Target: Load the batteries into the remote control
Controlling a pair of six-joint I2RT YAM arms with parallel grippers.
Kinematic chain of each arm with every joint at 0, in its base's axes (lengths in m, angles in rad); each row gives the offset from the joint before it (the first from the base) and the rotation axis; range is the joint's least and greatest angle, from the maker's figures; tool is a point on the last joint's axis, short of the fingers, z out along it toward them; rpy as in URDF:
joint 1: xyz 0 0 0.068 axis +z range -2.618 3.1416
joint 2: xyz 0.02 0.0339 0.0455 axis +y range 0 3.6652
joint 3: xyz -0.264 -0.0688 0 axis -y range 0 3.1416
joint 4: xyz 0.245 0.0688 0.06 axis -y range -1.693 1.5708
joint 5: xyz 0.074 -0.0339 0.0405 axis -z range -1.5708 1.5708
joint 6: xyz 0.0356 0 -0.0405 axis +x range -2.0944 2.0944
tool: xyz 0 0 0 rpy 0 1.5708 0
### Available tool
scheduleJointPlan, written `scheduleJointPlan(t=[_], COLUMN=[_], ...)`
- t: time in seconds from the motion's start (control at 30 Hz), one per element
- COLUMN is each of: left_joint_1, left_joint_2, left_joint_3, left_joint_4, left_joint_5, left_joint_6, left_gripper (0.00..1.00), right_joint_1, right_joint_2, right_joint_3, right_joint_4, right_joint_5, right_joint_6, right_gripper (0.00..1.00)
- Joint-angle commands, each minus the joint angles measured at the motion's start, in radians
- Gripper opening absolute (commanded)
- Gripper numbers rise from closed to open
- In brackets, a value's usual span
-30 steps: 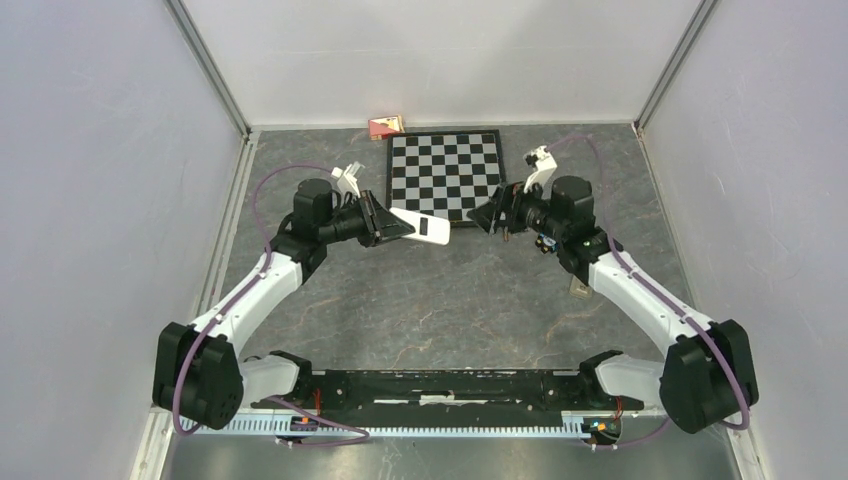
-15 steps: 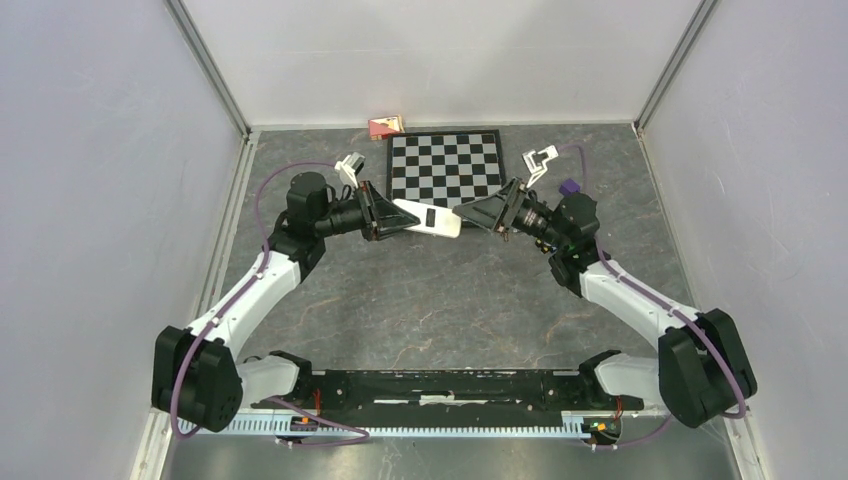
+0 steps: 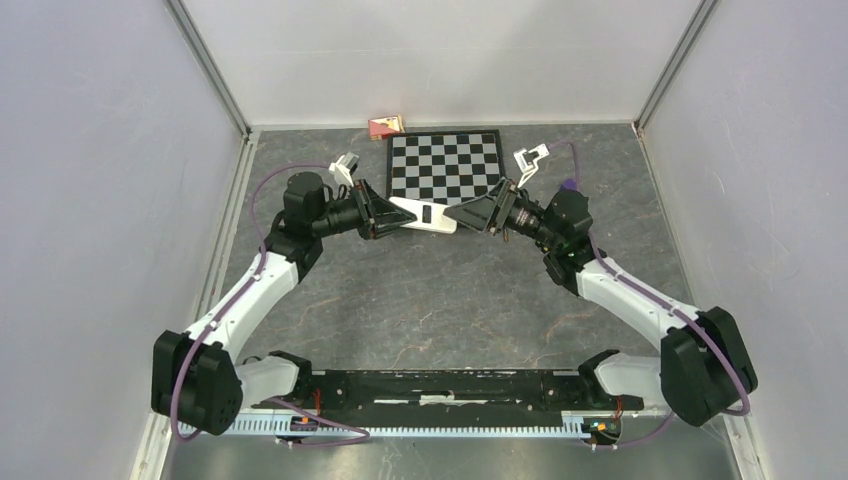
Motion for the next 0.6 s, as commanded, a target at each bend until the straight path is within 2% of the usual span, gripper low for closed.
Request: scheduleJointPlan(t=[0.0, 0.1, 0.13, 0.23, 0.33, 0.43, 0.5, 0.57], left_joint_1=[0.015, 0.017, 0.017, 0.017, 0.018, 0.017, 0.017, 0.017], left_joint_2=[-0.065, -0.073, -0.075, -0.073, -0.062, -0.058, -0.058, -0.059], left_joint_3=[0.054, 0.059, 0.061, 0.062, 0.056, 0.053, 0.053, 0.051], left_joint_4=[0.044, 0.059, 0.065, 0.089, 0.125, 0.134, 0.138, 0.144], left_joint_5=[0.012, 0.023, 0.03, 0.056, 0.084, 0.093, 0.095, 0.097], left_joint_6=[0.009, 0.011, 0.011, 0.001, -0.027, -0.039, -0.048, -0.061], left_gripper=[0.02, 0.02, 0.02, 0.02, 0.02, 0.02, 0.02, 0.02], right_joint_1=[0.001, 0.002, 0.005, 0.012, 0.04, 0.056, 0.056, 0.057], right_joint_2=[-0.068, -0.077, -0.075, -0.05, 0.009, 0.034, 0.053, 0.072], right_joint_3=[0.018, 0.075, 0.077, 0.031, 0.024, -0.007, 0.0, 0.003], right_joint_4=[-0.138, -0.381, -0.4, -0.228, -0.013, 0.231, 0.265, 0.264], right_joint_5=[0.119, 0.221, 0.235, 0.142, 0.038, 0.015, 0.004, 0.0], right_joint_6=[-0.141, -0.247, -0.264, -0.189, -0.081, 0.045, 0.089, 0.116], right_gripper=[0.8, 0.84, 0.86, 0.92, 0.91, 0.85, 0.79, 0.67])
